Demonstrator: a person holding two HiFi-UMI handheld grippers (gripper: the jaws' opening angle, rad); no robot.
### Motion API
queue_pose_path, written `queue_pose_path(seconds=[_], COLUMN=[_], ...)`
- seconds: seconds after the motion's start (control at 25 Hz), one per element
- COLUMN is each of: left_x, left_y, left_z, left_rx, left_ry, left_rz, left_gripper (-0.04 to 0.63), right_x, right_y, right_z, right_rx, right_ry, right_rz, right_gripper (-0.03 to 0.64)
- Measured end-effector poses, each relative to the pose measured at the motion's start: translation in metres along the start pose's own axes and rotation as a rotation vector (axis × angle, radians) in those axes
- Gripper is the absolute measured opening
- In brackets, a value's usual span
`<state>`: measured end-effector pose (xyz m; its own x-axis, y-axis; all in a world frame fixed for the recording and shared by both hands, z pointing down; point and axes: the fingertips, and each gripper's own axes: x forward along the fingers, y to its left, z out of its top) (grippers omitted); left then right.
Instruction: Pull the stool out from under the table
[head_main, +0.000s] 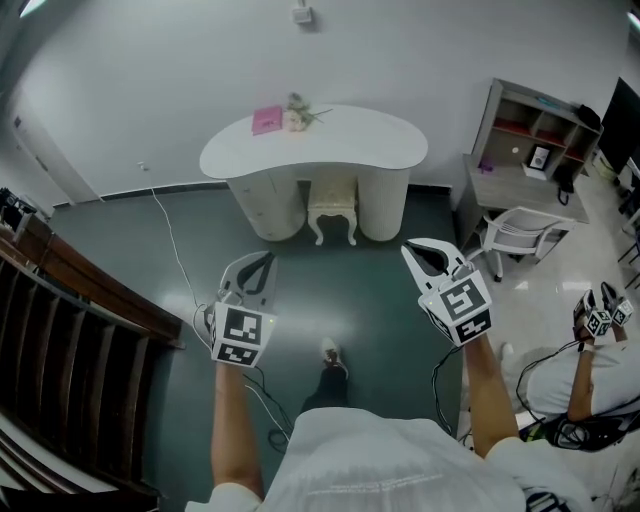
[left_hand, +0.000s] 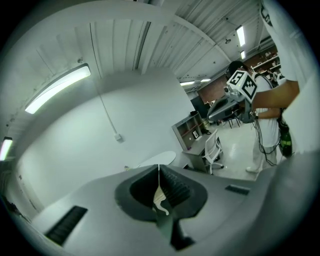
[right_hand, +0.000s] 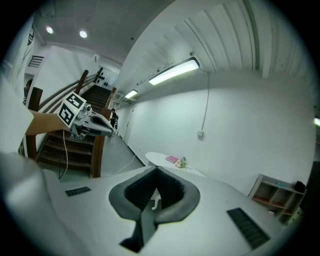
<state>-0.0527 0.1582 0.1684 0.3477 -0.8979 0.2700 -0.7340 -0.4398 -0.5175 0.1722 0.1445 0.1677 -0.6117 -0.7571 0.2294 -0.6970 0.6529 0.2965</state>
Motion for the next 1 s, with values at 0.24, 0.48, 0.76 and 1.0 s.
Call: queue_pose_path(seconds=[0.24,0.48,0.76,1.0], left_x=[0.066,0.142,0.228,0.28], left_y=[0.034,0.086,0.142,0.18], left_z=[-0.025,-0.052,-0.085,-0.109], left_rx=[-0.036,-0.057,-0.077,-0.078], left_ry=[0.008,0.03,0.059,0.068], left_rz=[-0.025,-0.062,-0.101,-0.13], left_gripper=[0.018,0.018,0.018,0.018], right_x=[0.063,0.152,0.255,0.314], right_y=[-0.03,-0.062,-0.1,-0.12], right_z=[-0.001,0.0,-0.004,-0.011], right_rx=[0.002,0.017,0.036,0.04], right_ry=[0.004,0.031,0.075,0.114], right_rz=[-0.006,0.0,0.002,-0.046], right_gripper=[0.015,0.015,0.015,0.015])
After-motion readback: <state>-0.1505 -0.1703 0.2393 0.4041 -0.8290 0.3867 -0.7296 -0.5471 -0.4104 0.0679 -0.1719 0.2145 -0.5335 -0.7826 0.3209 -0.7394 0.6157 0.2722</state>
